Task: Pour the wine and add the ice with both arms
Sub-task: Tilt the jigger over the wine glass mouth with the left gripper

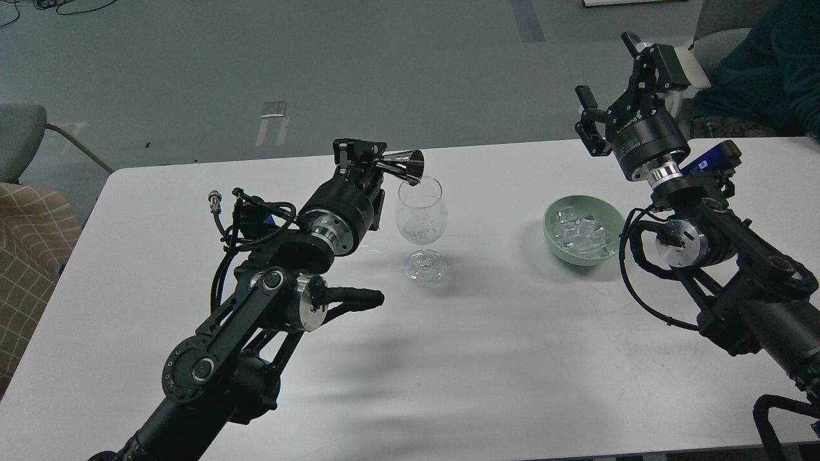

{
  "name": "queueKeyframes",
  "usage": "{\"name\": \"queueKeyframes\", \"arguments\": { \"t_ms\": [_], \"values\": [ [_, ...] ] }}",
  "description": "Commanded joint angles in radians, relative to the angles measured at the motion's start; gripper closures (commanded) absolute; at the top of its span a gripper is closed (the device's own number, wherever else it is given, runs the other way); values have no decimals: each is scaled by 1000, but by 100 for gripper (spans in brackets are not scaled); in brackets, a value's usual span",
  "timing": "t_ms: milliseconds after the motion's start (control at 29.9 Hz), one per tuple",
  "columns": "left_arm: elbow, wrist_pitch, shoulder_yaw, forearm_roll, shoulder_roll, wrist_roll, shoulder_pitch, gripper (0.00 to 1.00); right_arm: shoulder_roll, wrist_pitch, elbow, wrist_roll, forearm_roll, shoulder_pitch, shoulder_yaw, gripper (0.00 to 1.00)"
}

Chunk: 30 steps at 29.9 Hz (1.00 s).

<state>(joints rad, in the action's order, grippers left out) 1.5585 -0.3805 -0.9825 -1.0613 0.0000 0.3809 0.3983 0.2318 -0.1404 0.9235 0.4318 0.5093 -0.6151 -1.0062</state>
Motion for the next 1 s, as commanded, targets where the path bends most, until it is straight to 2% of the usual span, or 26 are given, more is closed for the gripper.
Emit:
{"name": "queueKeyframes", "arguments": {
  "t_ms": [0,368,569,970],
  "values": [
    [0,2,1,-29,0,-2,4,100,1,1,1,-1,0,1,0,0],
    [0,2,38,-126,20,-34,4,100,0,7,5,1,0,1,0,0],
    [-23,2,44,-216,40,-77,2,100,-2,7,5,1,0,3,1,0],
    [-25,0,77,-321,67,-100,1,100,-3,9,5,1,0,1,0,0]
  ]
}}
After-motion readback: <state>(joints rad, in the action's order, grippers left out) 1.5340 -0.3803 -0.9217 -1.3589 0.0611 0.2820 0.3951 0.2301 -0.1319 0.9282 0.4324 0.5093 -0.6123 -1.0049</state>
